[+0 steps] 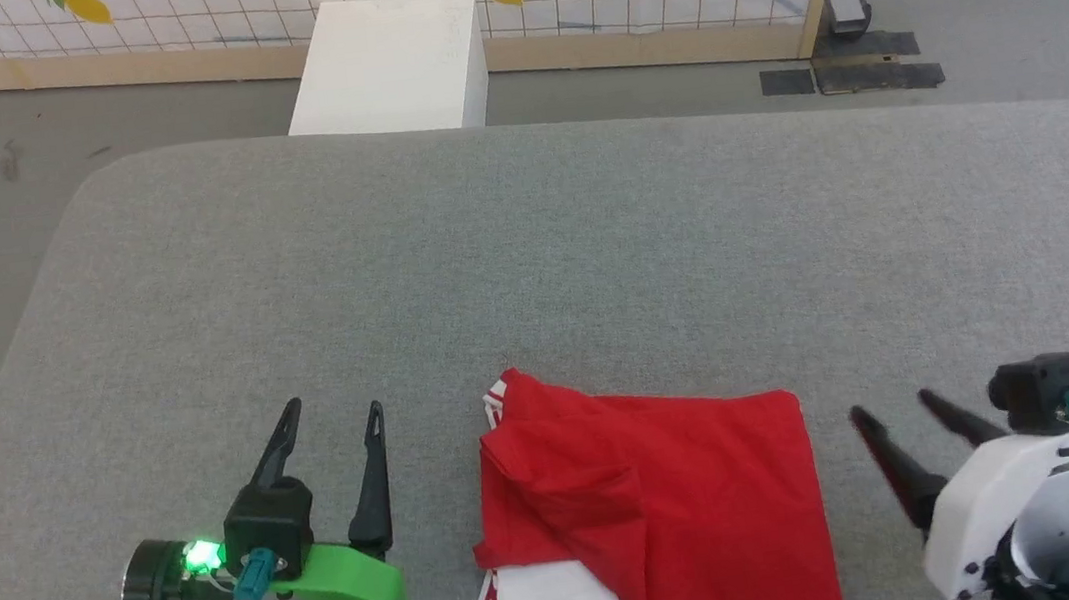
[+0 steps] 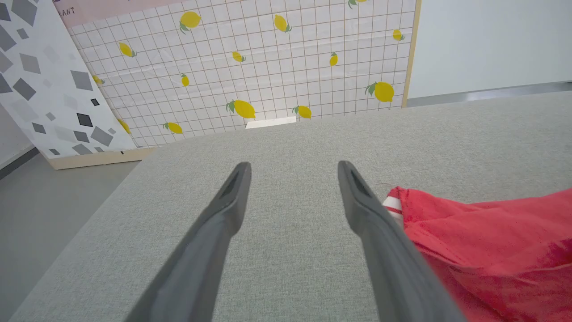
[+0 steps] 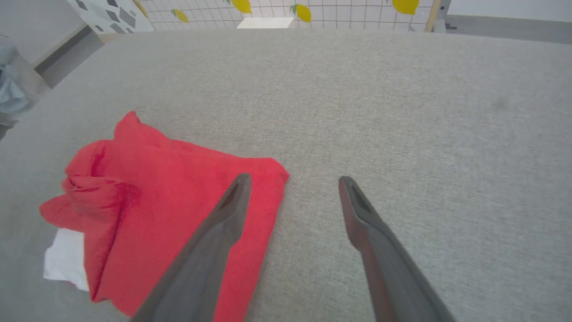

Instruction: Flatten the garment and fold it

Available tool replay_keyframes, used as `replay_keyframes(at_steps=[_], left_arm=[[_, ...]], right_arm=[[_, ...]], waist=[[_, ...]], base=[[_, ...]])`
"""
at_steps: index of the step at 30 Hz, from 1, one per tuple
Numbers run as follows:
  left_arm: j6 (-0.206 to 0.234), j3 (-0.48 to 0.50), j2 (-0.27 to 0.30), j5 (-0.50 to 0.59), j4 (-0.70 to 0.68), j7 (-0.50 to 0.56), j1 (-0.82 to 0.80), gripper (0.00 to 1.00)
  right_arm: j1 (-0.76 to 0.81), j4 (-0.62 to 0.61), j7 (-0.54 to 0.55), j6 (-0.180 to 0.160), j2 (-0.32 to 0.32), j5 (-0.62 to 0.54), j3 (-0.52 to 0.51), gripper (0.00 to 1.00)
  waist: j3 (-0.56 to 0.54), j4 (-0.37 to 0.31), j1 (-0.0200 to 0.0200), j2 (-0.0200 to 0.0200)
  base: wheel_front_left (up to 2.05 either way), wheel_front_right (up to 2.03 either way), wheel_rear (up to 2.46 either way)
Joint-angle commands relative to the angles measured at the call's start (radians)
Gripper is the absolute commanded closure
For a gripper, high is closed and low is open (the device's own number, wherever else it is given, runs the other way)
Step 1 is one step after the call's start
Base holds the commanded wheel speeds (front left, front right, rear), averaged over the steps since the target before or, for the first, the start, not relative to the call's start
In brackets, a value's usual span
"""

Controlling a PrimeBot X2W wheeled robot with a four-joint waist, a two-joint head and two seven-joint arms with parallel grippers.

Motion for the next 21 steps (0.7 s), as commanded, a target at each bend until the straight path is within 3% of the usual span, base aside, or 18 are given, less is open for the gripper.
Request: replay_keyframes(at_steps=[1, 7, 21], left_arm=[[0.002, -0.004, 0.009, -0.010, -0.006, -0.004, 0.013, 0.00], [0.003, -0.008, 0.009, -0.013, -0.004, -0.004, 0.016, 0.00], [-0.005, -0.019, 0.010, -0.012, -0.001, -0.004, -0.009, 0.00]], right_arm=[[0.004, -0.002, -0.022, -0.001, 0.001, -0.029, -0.013, 0.00], [0.038, 0.017, -0.011, -0.001, 0.054, 0.018, 0.000, 0.00], [0.018, 0.124, 0.144, -0.001, 0.082, 0.062, 0.040, 0.00]], waist=[[0.003, 0.000, 0.0000, -0.0001], [0.014, 0.003, 0.0000, -0.0001], [0.050, 0.035, 0.0000, -0.0001]], base=[[0.00, 0.00, 0.00], [0.00, 0.00, 0.00], [0.00, 0.00, 0.00]])
